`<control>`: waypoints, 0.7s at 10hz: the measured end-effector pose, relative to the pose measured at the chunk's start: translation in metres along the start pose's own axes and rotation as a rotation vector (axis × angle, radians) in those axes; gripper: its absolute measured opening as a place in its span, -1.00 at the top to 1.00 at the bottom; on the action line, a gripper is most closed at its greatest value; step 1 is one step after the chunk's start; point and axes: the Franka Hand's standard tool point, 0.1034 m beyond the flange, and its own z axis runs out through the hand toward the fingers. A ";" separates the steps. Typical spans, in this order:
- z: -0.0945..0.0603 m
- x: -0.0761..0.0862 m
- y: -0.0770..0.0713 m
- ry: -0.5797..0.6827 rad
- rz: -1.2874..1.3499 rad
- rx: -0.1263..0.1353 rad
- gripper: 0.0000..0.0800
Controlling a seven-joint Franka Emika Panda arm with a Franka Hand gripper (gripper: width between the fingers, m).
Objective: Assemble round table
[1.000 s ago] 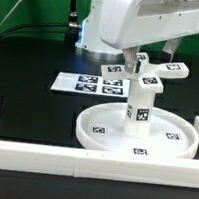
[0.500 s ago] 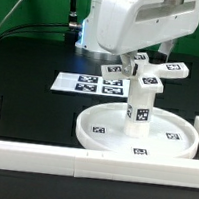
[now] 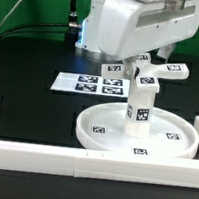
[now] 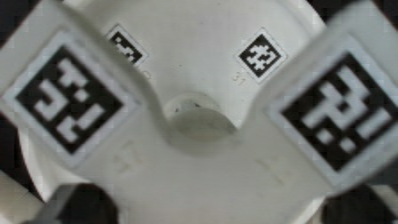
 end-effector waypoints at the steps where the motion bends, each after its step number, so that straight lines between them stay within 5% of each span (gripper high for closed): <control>1: 0.000 0.000 0.000 0.000 0.000 0.000 -0.11; 7: 0.000 0.000 0.000 0.004 0.166 0.002 -0.11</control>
Offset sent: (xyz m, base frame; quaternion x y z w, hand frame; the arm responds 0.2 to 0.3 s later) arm 0.0000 0.0000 0.0000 0.0000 0.0000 0.0650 0.9979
